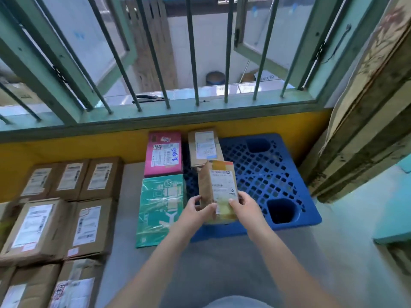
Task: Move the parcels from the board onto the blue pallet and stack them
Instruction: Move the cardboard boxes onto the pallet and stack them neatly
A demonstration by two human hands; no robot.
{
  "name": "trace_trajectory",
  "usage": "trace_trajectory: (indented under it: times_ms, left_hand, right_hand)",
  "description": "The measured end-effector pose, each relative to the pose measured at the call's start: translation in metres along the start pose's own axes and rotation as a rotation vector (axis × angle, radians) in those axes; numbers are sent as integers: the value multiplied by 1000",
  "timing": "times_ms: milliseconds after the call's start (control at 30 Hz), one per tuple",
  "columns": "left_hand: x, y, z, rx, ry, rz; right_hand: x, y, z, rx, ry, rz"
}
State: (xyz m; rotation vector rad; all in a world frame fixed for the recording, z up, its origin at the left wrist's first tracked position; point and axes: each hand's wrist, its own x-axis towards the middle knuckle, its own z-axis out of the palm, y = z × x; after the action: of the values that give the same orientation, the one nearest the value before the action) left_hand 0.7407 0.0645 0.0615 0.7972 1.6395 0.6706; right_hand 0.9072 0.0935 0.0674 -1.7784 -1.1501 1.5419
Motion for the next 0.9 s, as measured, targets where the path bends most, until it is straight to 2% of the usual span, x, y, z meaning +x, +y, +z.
trace_trajectory:
  times_ms: [133, 267, 600, 900]
  left_hand:
    - [6, -8, 14, 69, 98, -18]
    - [10, -11, 17, 130, 130, -20]
    - [3, -15, 19, 166, 130, -10]
    - [-10, -8, 10, 259, 32, 3]
  right_hand:
    - [7, 14, 2, -96, 12, -56]
    - [8, 22, 9, -186, -2, -114]
    - [11, 26, 10, -257, -31, -118]
    - [3, 14, 17, -382, 30, -52]
